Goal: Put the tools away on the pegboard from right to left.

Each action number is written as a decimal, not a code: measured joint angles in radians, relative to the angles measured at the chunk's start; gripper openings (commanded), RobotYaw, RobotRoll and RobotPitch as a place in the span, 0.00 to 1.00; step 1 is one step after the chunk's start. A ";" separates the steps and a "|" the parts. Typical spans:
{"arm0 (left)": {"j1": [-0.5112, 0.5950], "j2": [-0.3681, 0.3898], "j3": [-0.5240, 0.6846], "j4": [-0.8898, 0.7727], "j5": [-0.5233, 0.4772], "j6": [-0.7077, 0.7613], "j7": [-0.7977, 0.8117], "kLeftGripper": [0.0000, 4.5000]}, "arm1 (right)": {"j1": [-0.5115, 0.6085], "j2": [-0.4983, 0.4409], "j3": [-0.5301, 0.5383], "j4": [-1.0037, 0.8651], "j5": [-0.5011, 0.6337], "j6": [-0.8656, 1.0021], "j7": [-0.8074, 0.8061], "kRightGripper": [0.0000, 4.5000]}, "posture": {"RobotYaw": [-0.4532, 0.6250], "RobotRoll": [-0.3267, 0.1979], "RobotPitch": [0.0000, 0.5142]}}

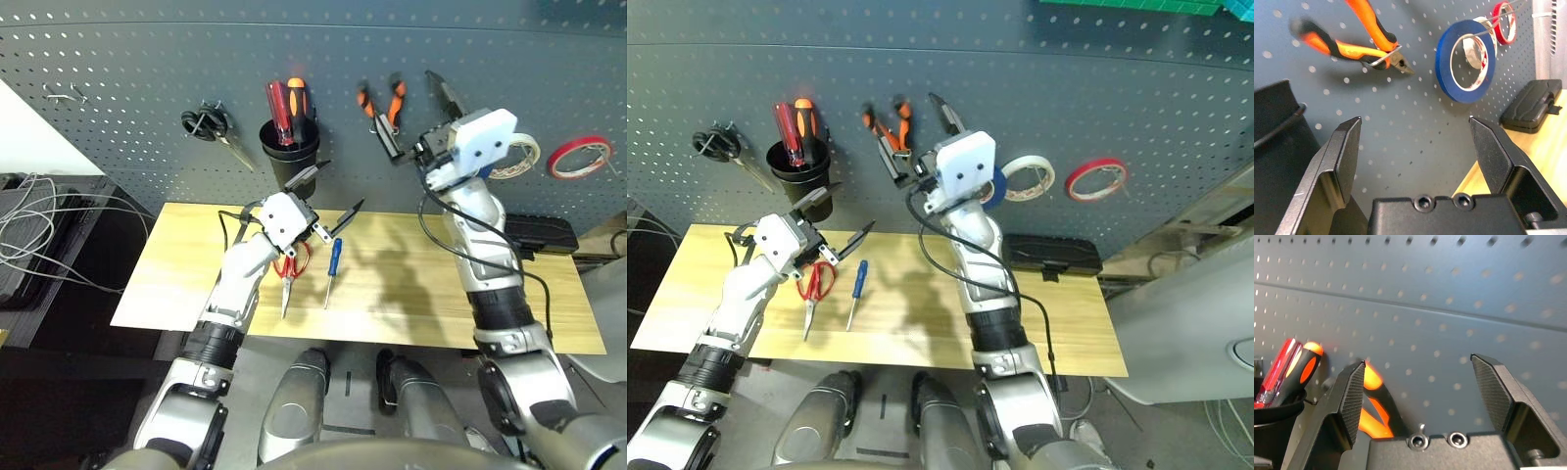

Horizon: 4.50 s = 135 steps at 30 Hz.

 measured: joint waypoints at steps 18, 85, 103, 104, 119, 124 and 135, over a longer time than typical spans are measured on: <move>0.011 0.021 -0.088 0.095 0.082 0.257 -0.053 1.00 | 0.310 -0.087 0.034 -0.027 0.109 0.584 0.103 0.99 | 0.57 0.62 0.39; 0.084 -0.143 -0.041 -0.190 -0.137 0.269 -0.103 0.12 | 0.277 -0.225 0.052 0.057 0.159 0.634 0.351 1.00 | 0.54 0.62 0.41; -0.283 -0.122 0.177 -0.370 -0.244 0.360 0.114 0.12 | 0.147 -0.130 0.081 0.031 0.173 0.399 0.409 1.00 | 0.55 0.62 0.38; -0.283 -0.114 0.184 -0.369 -0.243 0.359 0.117 0.12 | 0.137 -0.123 0.081 0.029 0.179 0.397 0.408 1.00 | 0.55 0.62 0.38; -0.275 -0.073 0.199 -0.203 -0.150 0.321 0.184 0.12 | 0.008 -0.061 0.081 -0.044 0.228 0.470 0.357 1.00 | 0.55 0.62 0.38; -0.246 -0.073 0.194 -0.164 -0.126 0.328 0.201 0.12 | 0.003 -0.059 0.080 -0.044 0.233 0.479 0.344 1.00 | 0.55 0.62 0.39; -0.243 -0.072 0.190 -0.186 -0.129 0.314 0.193 0.81 | 0.009 -0.075 0.079 -0.044 0.234 0.488 0.331 1.00 | 0.55 0.62 0.39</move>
